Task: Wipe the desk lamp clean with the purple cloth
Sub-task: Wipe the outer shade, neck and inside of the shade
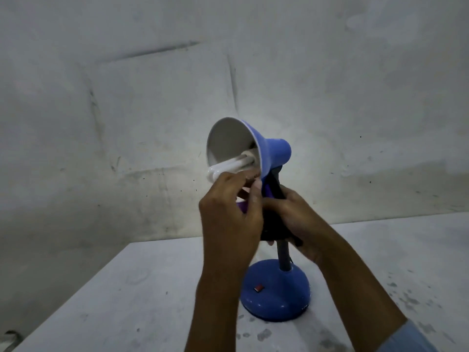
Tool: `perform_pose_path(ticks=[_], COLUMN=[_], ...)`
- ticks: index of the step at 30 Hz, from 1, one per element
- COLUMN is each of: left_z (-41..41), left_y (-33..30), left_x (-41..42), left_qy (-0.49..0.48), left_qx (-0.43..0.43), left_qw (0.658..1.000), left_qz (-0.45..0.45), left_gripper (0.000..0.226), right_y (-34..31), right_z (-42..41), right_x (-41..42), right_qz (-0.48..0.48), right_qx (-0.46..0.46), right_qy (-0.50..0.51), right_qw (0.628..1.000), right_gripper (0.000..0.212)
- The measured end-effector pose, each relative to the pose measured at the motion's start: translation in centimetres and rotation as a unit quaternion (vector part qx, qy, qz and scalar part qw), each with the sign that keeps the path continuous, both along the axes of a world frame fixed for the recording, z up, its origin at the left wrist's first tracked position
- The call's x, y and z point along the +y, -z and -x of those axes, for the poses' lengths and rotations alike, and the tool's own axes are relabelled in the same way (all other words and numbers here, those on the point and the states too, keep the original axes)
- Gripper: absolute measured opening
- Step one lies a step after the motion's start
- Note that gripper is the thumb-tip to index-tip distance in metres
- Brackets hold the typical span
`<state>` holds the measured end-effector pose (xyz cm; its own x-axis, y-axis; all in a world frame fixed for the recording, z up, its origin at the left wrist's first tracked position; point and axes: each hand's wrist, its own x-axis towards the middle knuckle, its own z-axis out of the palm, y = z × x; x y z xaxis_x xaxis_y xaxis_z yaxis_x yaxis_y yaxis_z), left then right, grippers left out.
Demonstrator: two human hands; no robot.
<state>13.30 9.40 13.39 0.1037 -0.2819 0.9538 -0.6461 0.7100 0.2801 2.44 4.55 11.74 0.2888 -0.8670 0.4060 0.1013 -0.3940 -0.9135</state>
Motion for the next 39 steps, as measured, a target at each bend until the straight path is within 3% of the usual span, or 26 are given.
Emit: perform_pose_path(ticks=[3,6,9,12,14,15,18,21,24,28,32,37,39], left_z=[2.1,2.9,2.3,1.0,0.0,-0.5,-1.8,-1.8,-1.2,-1.1,-1.2,-0.9,-0.8], left_y=[0.0,0.0,-0.1,-0.4,-0.4,-0.2,1.0,1.4,1.2,1.0,0.8,0.8,0.8], left_x=[0.8,1.4,1.8,1.7,0.9,0.3,-1.8,-2.2,-1.9,-1.8,-1.5,-1.5,-1.3], left_qy=[0.010,0.012,0.033,0.031,0.013,0.001,0.049,0.108,0.120,0.080,0.058,0.037,0.033], left_qx=[-0.020,-0.045,-0.019,0.170,0.301,0.324,0.314,0.268,0.253,0.211,0.214,0.199,0.184], left_qw=[0.999,0.998,0.991,0.964,0.944,0.943,0.937,0.932,0.940,0.965,0.969,0.974,0.978], left_qz=[0.024,0.045,0.125,0.201,0.136,0.069,-0.144,-0.217,-0.197,-0.134,-0.111,-0.099,-0.091], left_gripper=[0.026,0.032,0.022,0.013,0.013,0.012,0.019,0.022,0.012,0.008,0.021,0.035,0.038], right_y=[-0.6,-0.9,-0.9,-1.2,-1.3,-1.4,-1.3,-1.0,-0.6,-0.3,-0.2,-0.4,-0.5], right_z=[2.0,3.1,3.5,3.6,3.8,3.9,4.0,4.2,4.3,4.1,3.5,3.1,3.3], right_x=[0.9,1.7,1.9,2.1,2.2,2.3,2.2,1.8,1.5,0.8,0.4,0.5,0.6], right_qz=[0.044,0.057,0.044,0.033,0.032,0.035,0.046,0.044,0.033,-0.002,-0.023,-0.006,0.006], right_qx=[0.021,0.015,0.025,0.019,0.015,0.018,0.033,0.030,0.000,-0.069,-0.106,-0.100,-0.095], right_qy=[-0.016,-0.047,-0.047,-0.036,-0.022,-0.019,0.002,0.029,0.051,0.049,0.031,0.029,0.070], right_qw=[0.999,0.997,0.998,0.999,0.999,0.999,0.998,0.998,0.998,0.996,0.994,0.995,0.993], right_gripper=[0.051,0.049,0.053,0.052,0.051,0.049,0.032,0.005,0.002,0.017,0.015,0.047,0.040])
